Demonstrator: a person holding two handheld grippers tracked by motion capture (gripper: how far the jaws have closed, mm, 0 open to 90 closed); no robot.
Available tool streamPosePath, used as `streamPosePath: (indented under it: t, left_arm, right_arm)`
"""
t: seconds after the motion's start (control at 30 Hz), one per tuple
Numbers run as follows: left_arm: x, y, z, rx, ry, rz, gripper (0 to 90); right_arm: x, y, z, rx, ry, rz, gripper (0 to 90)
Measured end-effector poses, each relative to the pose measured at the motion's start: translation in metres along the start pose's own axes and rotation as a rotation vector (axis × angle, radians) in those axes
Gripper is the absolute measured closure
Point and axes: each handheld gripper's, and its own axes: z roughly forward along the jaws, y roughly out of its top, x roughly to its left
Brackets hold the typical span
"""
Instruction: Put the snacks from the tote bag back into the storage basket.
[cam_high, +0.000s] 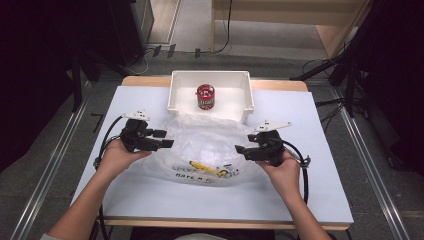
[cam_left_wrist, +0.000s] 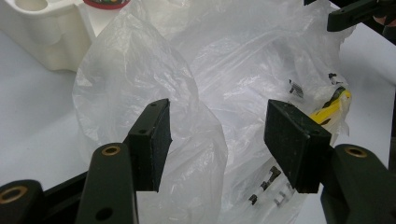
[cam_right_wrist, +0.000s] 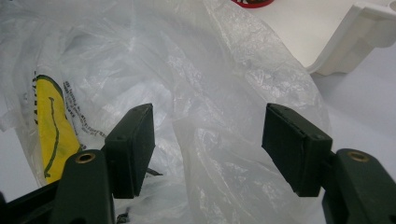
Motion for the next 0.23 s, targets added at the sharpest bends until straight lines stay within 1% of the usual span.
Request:
streamPosePath:
  t: [0.17, 0.2, 0.23]
  left_arm:
    - [0.0000, 0.0002, -0.0009, -0.006, -0.002, -0.002, 42.4]
    - [0.0002, 0.0004, -0.0012, -0.010, -0.004, -0.009, 42.1]
    - [0.0004, 0.0008, -0.0010, -0.019, -0.008, -0.030, 40.7]
  right_arm:
    - [0.0007, 0.0001, 0.0002, 0.000, 0.003, -0.001, 35.5]
    - [0.0005, 0.0001, 0.0000, -0.002, 0.004, -0.003, 35.5]
    - [0.0001, 0.0001, -0.0002, -0.002, 0.004, -0.005, 35.5]
